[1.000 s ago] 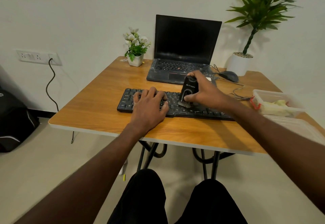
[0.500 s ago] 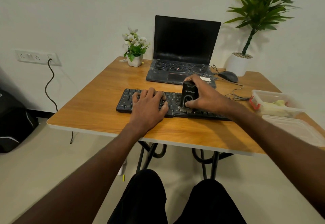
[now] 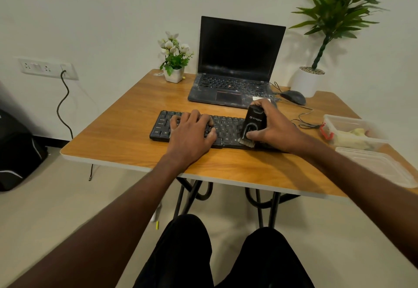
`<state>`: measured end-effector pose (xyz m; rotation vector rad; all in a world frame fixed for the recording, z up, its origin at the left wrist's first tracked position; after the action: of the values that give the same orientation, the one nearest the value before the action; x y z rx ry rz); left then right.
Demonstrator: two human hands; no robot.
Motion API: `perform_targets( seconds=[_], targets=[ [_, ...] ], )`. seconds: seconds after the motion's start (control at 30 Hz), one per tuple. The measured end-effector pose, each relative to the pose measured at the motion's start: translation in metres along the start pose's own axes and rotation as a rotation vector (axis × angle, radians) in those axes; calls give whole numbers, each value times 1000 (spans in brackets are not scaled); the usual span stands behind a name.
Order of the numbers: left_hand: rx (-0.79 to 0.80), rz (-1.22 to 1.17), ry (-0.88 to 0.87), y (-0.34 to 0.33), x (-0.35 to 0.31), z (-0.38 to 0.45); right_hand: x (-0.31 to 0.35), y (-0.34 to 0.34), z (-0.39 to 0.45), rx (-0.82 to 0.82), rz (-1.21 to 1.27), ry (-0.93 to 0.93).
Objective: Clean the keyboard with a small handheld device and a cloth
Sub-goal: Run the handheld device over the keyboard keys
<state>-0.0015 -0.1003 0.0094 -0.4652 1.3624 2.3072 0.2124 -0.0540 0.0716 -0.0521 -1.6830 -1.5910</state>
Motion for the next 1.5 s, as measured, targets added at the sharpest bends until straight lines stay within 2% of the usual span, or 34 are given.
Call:
perform_targets(
  seconds=[0.13,0.2,0.27,0.37,0.43,0.5,0.57,0.7,0.77,0.87,0.97,1.03,1.2,1.37,1.5],
  targets=[
    [10,3,3,0,-1,1,-21,7,4,-134,306,-224],
    [8,9,0,1,-1,1,-22,5,7,-160,371,-259],
    [1,16,-6,0,-1,1,-17,2,6,-174,285,-207],
    [-2,18,-6,1,-2,0,0,-5,-1,-177,32,-28],
    [8,25,-2,1,-3,-1,4,-5,-6,-114,-114,67],
    [15,35,0,1,-3,-1,1,3,-10,-56,-195,87],
    [22,42,5,1,-4,0,-5,14,-10,-87,-203,67],
    [7,98,8,2,-11,-2,-13,17,-7,-222,-27,-20],
    [-15,104,-9,-2,-19,-2,-16,13,-5,-239,14,-40],
    [-61,36,-18,-12,-36,3,-15,11,-3,-187,-51,-20],
    [-84,-60,0,-26,-56,11,-26,19,-1,-237,-96,-70],
    [-41,-78,9,-39,-64,15,-31,19,-5,-254,-103,-85],
    [31,22,10,-58,-63,14,-24,22,-16,-55,-214,9],
    [18,26,2,-59,-61,15,-18,19,-11,-183,-233,8],
    [22,34,5,-59,-62,14,-16,15,-18,-37,-260,51]
  ],
)
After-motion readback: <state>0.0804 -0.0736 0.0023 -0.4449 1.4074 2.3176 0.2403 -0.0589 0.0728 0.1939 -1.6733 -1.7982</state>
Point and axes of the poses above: each hand's wrist, its own z-axis towards the middle knuckle, its own y-axis out of the back of the hand, x = y × z, the point moved 6 cm from there along z, towards the middle knuckle, and after that the axes turned 13 degrees about -z, right-handed, at the moved point
